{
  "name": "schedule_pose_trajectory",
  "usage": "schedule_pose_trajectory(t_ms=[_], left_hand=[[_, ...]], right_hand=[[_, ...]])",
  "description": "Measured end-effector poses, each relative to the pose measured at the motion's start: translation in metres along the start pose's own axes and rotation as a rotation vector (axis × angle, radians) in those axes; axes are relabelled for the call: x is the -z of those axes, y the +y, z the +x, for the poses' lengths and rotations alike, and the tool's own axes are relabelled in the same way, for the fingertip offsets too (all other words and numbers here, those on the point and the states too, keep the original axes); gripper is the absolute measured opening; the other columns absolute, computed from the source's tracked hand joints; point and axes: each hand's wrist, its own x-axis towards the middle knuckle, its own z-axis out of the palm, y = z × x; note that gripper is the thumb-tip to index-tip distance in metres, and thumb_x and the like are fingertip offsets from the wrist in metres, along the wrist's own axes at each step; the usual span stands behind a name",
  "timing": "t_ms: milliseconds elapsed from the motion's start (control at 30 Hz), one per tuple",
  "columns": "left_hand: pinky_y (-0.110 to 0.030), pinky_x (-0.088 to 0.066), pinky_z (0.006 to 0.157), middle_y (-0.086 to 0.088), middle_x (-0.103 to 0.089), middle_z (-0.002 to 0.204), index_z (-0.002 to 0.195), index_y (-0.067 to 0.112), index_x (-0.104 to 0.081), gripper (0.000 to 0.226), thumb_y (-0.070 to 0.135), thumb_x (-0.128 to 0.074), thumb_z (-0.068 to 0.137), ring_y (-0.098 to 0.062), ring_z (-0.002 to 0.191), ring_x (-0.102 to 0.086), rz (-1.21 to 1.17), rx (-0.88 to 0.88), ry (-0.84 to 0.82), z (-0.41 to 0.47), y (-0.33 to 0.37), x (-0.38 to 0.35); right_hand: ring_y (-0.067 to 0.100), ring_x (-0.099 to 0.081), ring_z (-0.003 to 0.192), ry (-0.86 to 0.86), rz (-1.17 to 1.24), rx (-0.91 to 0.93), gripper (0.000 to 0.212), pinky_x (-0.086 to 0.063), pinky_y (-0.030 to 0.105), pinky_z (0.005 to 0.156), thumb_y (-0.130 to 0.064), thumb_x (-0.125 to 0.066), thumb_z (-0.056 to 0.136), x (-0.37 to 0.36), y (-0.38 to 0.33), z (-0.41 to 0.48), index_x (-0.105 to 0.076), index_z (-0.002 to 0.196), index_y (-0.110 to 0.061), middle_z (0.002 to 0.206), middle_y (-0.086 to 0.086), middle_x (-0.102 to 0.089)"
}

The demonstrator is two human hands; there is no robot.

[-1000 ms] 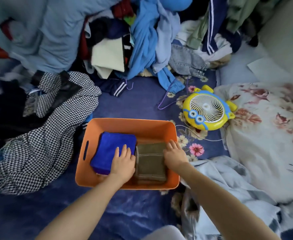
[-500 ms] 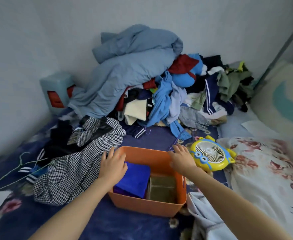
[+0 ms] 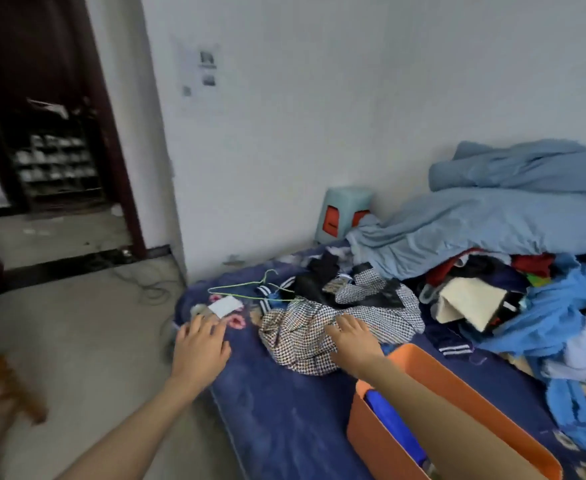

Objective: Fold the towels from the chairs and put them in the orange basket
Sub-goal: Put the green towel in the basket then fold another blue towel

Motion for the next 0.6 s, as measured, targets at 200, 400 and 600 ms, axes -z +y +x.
schedule_pose_trajectory(t_ms=[200,400,600], left_hand=[[-0.034,-0.052,0.058,-0.007,-0.066,0.074,0.069,0.011,-0.067,0.039,0.034,-0.035,0.064,-0.027,0.071,-0.065,0.082,0.409,0.107,-0.112,-0.05,0.054],[-0.038,-0.051,0.064,-0.009,-0.068,0.08,0.073,0.009,-0.069,0.04,0.033,-0.037,0.066,-0.027,0.083,-0.061,0.19,0.746,0.204,-0.238,-0.072,0.079],[-0.039,-0.05,0.063,-0.007,-0.068,0.079,0.07,0.011,-0.067,0.039,0.034,-0.036,0.069,-0.03,0.079,-0.063,0.259,0.951,0.157,-0.316,-0.097,0.114]], right_hand=[[0.03,-0.064,0.097,0.176,-0.065,0.409,0.071,-0.052,0.034,0.084,-0.043,-0.085,0.043,0.024,-0.089,0.015,-0.067,0.108,-0.018,0.102,0.012,-0.065],[0.032,-0.062,0.096,0.171,0.046,0.722,0.054,-0.05,0.036,0.084,-0.028,-0.079,0.055,0.036,-0.185,-0.022,-0.067,0.104,-0.01,0.1,0.013,-0.062],[0.027,-0.027,0.135,0.041,0.018,0.948,0.052,-0.023,0.035,0.108,-0.024,-0.049,0.09,0.054,-0.27,-0.048,-0.036,0.138,-0.012,0.143,0.012,-0.033]])
